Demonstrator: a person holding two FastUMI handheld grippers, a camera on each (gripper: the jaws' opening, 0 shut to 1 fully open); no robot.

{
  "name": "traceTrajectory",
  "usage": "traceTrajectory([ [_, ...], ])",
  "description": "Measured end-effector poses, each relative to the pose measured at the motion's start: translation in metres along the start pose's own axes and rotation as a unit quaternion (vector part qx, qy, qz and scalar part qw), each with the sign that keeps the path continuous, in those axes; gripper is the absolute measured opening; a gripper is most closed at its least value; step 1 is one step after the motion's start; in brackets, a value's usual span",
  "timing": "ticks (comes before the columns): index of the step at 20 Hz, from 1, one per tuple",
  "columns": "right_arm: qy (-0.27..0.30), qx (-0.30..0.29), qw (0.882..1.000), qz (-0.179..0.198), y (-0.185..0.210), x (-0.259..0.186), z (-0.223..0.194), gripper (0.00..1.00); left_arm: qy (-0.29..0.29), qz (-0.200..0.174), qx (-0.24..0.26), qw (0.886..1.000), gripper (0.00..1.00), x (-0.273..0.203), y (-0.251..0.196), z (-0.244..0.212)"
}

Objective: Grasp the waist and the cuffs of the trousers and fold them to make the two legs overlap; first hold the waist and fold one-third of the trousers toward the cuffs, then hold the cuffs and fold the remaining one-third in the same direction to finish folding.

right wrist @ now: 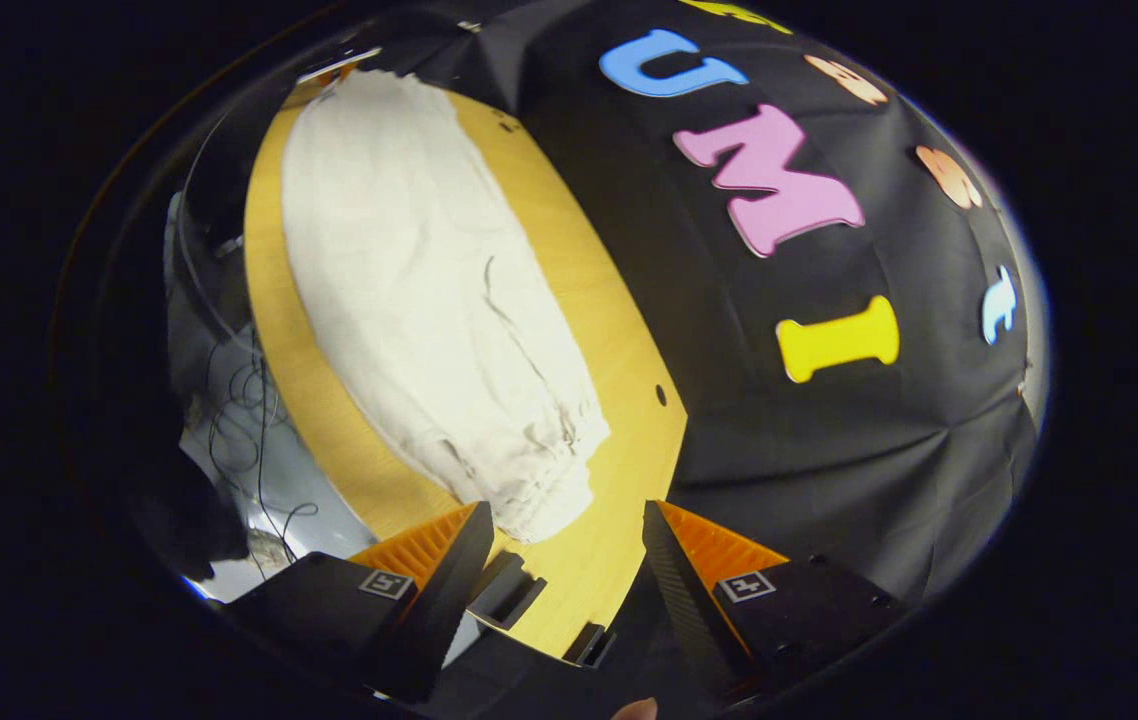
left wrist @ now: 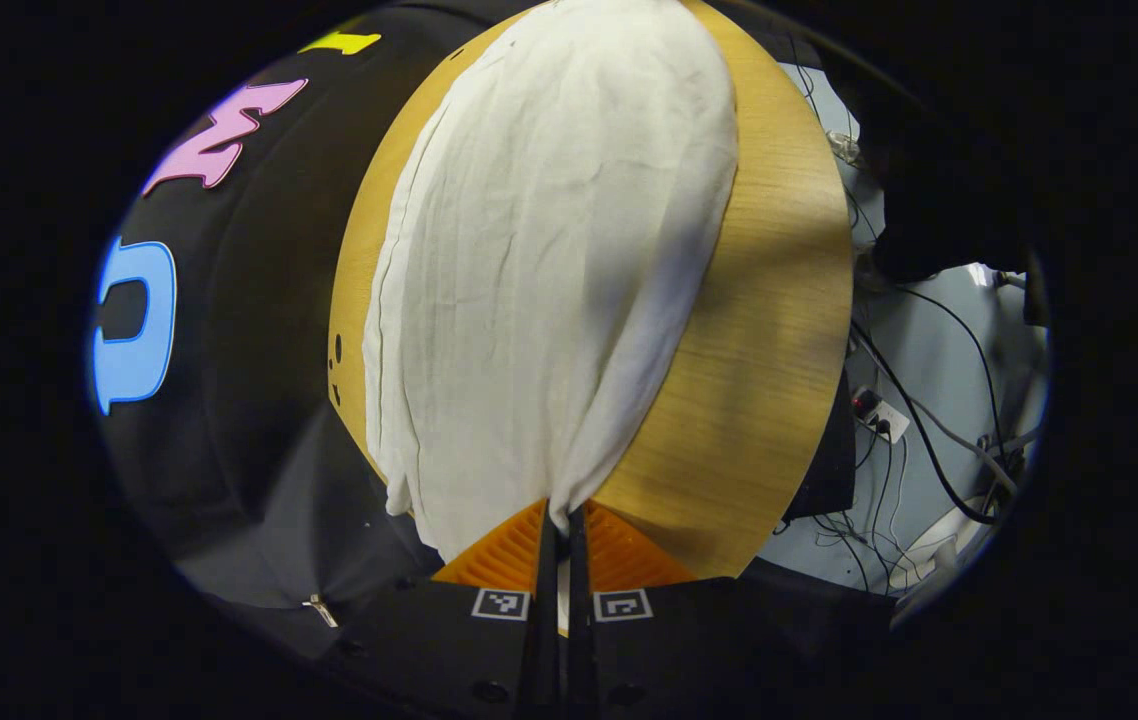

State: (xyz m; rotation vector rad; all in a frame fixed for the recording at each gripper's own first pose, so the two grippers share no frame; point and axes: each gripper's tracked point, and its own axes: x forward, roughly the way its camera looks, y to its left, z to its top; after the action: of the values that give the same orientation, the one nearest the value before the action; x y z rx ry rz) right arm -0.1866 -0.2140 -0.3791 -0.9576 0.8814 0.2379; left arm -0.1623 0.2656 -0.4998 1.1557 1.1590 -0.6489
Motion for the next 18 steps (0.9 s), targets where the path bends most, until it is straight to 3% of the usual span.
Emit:
traceTrajectory([
  [3, 0.006, -0.061, 0.997, 0.046, 0.03, 0.02, -0.011, 0.94, -0.001, 0.003, 0.001, 1.0, 0.1, 0.001, 0.001, 0.002],
  [8, 0.024, -0.1, 0.992, 0.069, 0.053, 0.05, -0.019, 0.94, -0.011, 0.008, 0.001, 1.0, 0.07, 0.001, 0.001, 0.002],
  [10, 0.022, -0.118, 0.991, 0.059, 0.05, 0.062, -0.011, 0.83, -0.011, 0.007, 0.005, 1.0, 0.07, 0.0, 0.001, 0.002],
  [14, 0.027, -0.126, 0.99, 0.06, 0.05, 0.083, -0.003, 0.71, -0.011, 0.005, -0.003, 1.0, 0.07, 0.001, 0.001, 0.003],
  [16, 0.041, -0.112, 0.989, 0.088, 0.063, 0.084, -0.006, 0.56, -0.01, 0.001, -0.009, 1.0, 0.07, 0.001, 0.001, 0.003],
  [17, 0.051, -0.105, 0.988, 0.103, 0.069, 0.083, -0.009, 0.29, -0.011, -0.001, -0.013, 1.0, 0.06, 0.001, 0.001, 0.004],
  [18, 0.054, -0.1, 0.987, 0.116, 0.068, 0.08, -0.009, 0.13, -0.01, -0.004, -0.022, 1.0, 0.06, 0.001, 0.001, 0.002],
])
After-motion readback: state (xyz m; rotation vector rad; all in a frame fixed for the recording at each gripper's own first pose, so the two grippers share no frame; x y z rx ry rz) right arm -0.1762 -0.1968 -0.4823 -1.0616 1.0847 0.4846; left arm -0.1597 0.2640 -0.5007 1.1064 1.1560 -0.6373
